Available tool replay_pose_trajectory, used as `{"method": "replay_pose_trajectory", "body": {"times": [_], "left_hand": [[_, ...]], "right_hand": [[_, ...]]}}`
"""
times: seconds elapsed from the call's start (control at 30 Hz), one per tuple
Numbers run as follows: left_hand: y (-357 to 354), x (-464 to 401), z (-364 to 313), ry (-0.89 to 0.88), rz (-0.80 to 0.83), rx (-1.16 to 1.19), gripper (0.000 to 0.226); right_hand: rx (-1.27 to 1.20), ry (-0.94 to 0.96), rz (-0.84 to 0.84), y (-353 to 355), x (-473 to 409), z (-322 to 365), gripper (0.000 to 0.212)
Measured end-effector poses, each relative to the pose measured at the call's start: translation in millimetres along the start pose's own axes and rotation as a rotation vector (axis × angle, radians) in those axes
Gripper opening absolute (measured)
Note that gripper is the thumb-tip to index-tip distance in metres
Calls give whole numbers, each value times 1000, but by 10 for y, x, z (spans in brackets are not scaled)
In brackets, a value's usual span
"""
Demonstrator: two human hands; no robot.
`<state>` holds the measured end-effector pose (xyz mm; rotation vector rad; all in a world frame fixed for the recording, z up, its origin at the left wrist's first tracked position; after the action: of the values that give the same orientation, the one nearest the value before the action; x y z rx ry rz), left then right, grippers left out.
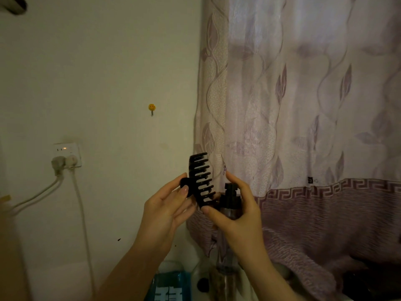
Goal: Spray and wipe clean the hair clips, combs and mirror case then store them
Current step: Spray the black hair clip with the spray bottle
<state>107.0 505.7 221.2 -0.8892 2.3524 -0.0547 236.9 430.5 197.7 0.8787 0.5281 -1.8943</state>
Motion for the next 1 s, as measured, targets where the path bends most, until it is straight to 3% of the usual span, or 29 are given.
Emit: {"method": "replay_pose_trajectory", "body": {"times": [0.23, 0.33, 0.53, 0.8, 1.0], "left_hand": [[-2, -26, -149, -88, -111, -455, 54], [-70, -88, -251, -130, -114, -540, 67], [-136, -166, -345, -146, -139, -718, 64], [-57, -183, -268, -113, -219, -689, 56], [18, -199, -171, -99, -183, -524, 30]], "right_hand": [[100, 36, -87, 17, 38, 3, 68], [201, 60, -99, 13, 92, 30, 70], [414, 94, -83, 6, 145, 56, 79], [724, 230, -85, -57, 159, 27, 73], [688, 234, -94, -74, 196, -47, 80]]}}
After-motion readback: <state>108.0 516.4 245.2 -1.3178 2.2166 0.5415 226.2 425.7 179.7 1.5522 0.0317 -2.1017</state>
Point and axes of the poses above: each hand's wrist, its own x-axis away from the middle knuckle, its own y-axis out of the back of the hand, z = x × y, the point moved 3 cm from there along -x, towards the middle knuckle, and after that the axes turned 12 degrees about z, right-handed, at the moved point
